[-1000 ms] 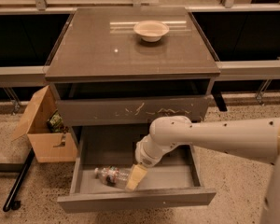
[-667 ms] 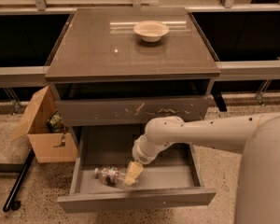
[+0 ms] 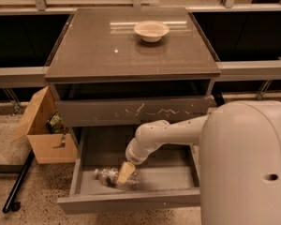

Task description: Pick water bottle from middle drawer and place on counter

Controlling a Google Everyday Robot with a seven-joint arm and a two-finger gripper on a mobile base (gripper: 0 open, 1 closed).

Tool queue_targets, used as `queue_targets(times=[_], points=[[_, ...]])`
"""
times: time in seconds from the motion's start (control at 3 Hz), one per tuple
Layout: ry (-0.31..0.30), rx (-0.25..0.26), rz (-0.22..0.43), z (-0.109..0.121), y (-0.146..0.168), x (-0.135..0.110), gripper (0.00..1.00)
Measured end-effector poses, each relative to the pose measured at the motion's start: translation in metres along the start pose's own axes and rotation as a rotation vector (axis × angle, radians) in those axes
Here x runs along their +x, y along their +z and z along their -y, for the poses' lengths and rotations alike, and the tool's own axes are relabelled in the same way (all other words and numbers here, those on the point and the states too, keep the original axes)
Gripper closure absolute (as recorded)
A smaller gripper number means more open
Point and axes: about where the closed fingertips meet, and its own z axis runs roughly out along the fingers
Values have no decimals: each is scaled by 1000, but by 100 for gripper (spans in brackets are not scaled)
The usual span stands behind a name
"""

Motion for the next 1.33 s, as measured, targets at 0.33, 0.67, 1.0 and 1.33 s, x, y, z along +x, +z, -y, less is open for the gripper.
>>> queue_targets(times=[0.33, 0.67, 1.0, 1.33], points=[[10, 28, -16, 2, 33, -2, 0], [10, 36, -26, 0, 51, -3, 0], [7, 46, -35, -3, 66, -2, 0], [4, 48, -52, -7, 82, 2, 26]])
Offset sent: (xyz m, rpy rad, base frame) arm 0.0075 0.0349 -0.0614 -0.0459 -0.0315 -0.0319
